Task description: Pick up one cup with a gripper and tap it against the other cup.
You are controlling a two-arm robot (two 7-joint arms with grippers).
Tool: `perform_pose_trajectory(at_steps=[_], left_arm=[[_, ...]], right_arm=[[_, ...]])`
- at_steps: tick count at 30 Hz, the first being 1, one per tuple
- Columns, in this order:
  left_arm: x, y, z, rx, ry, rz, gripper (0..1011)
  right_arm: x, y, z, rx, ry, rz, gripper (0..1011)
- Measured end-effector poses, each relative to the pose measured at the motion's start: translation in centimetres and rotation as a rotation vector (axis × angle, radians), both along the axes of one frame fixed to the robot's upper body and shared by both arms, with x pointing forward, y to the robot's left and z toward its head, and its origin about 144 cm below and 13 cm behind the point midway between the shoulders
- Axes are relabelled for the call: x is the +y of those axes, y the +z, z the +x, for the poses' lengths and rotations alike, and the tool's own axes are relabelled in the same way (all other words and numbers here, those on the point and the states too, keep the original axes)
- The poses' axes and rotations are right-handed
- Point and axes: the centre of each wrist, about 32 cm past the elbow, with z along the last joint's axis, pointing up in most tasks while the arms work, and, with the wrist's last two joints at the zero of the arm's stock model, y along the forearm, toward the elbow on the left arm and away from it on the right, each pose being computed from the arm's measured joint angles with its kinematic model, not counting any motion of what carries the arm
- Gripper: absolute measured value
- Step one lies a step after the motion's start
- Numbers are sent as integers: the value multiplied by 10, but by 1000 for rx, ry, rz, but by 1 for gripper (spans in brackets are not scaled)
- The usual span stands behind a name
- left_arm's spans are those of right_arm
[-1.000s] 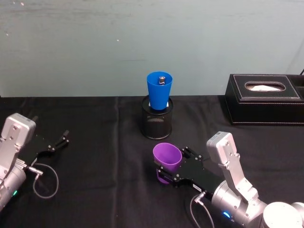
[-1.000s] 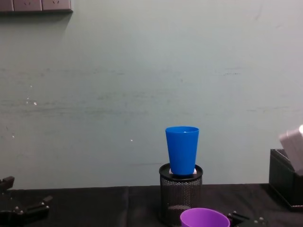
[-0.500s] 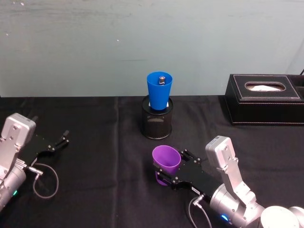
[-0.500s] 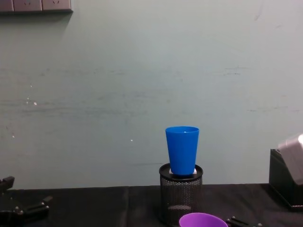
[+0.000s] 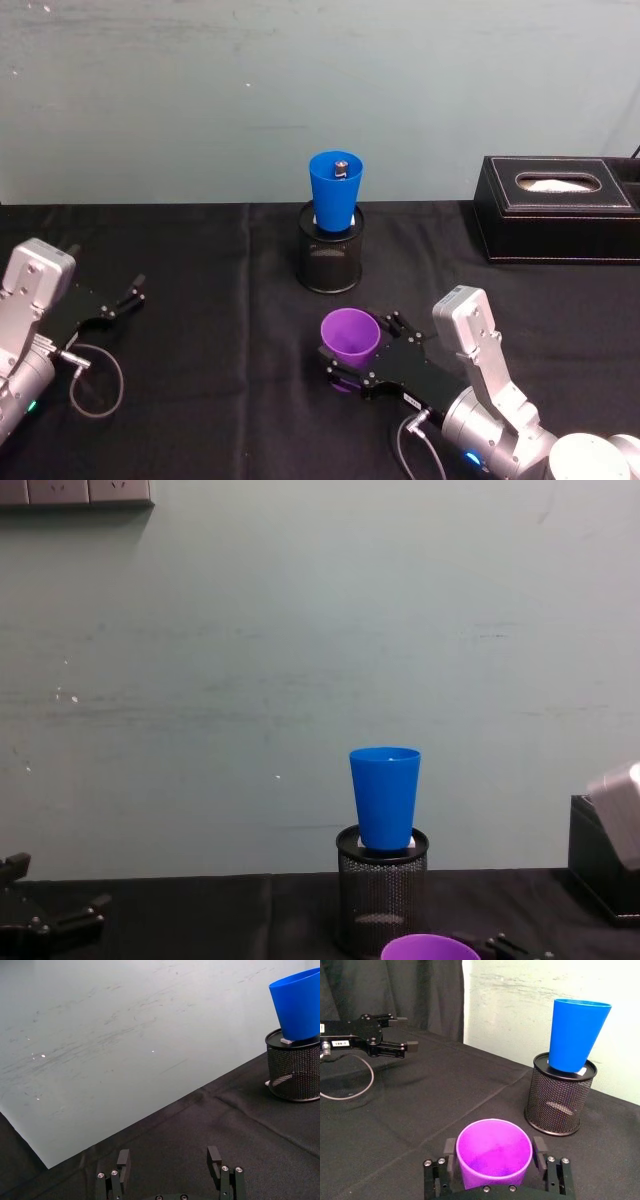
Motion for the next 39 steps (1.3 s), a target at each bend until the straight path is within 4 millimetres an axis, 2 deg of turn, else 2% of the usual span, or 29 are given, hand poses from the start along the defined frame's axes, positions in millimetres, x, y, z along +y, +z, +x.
perform_pose_trajectory(at_steps=[3,6,16,21,29,39], left_arm=[[0,0,0,0,0,0,1000],[0,0,0,0,0,0,1000],[0,0,0,0,0,0,1000],[0,0,0,0,0,0,1000],[0,0,0,0,0,0,1000],[0,0,0,0,0,0,1000]], right_arm=[[0,0,0,1,0,0,1002],[1,2,0,-4,1,1,1003],[-1,41,1,-116,-9,60,1003],[-6,52,-1,-145,-73,86,1003],[-13,44,-10,-89,-322,97,1003],[-8,25,-15,-32,-484,74,1002]])
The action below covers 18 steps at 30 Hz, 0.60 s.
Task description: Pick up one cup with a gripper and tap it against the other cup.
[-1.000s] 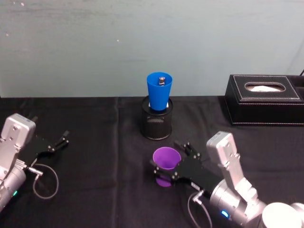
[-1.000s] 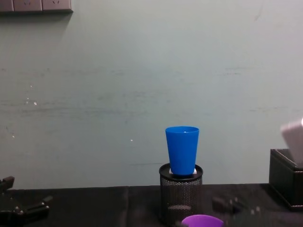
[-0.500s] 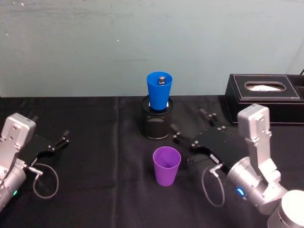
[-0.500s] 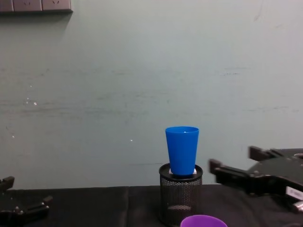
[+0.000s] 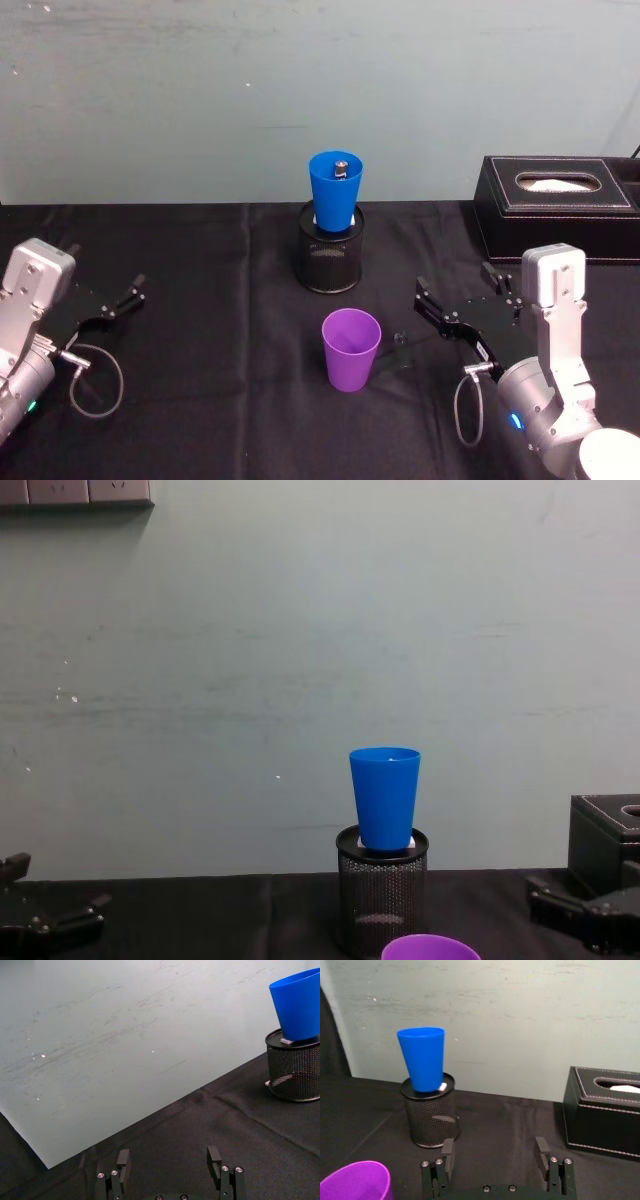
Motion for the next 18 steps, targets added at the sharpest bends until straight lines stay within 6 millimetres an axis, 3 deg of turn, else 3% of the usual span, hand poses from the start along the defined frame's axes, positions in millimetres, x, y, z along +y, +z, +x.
perform_pose_trajectory(at_steps=[18], left_arm=[[0,0,0,0,0,0,1000]], right_arm=[[1,-7,0,7,20,2,1003]])
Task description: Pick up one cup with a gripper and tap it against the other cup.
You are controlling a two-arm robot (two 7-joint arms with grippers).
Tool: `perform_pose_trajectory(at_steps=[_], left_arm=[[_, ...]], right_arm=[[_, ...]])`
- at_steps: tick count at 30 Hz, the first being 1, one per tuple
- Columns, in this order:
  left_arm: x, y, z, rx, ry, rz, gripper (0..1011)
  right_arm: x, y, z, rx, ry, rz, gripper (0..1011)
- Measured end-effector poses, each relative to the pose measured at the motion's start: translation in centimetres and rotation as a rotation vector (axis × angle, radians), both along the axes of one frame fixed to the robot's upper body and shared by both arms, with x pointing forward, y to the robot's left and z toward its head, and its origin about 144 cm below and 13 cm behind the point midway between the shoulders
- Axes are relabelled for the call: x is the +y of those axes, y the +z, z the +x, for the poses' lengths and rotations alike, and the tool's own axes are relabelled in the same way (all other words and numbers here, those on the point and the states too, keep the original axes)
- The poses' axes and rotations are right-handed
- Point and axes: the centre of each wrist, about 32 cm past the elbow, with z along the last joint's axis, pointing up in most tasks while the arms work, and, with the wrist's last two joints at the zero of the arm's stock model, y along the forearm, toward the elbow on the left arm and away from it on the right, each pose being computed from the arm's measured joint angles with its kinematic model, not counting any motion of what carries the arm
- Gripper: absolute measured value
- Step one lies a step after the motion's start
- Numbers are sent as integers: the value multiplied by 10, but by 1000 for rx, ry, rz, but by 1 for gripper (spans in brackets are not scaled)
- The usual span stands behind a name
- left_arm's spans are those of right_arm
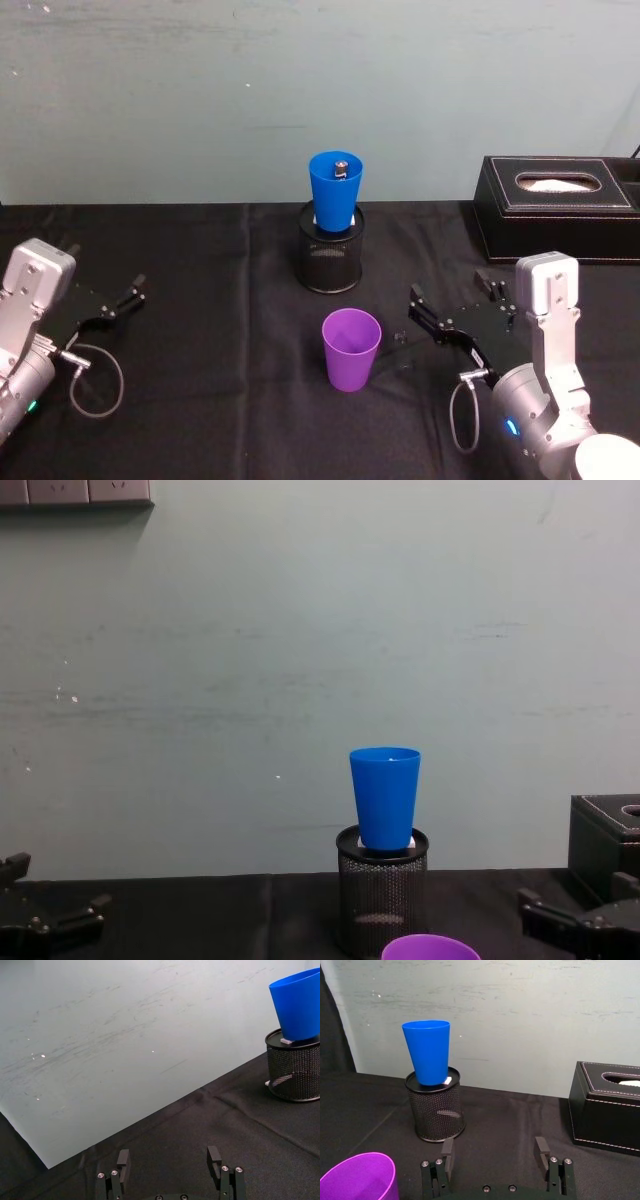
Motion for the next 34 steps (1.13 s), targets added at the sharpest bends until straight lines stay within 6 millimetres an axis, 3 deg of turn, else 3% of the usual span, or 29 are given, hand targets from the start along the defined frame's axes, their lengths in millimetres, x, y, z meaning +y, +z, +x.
perform_pose_trajectory(at_steps=[34], left_arm=[[0,0,0,0,0,0,1000]], right_arm=[[0,2,0,-3,-3,0,1003]])
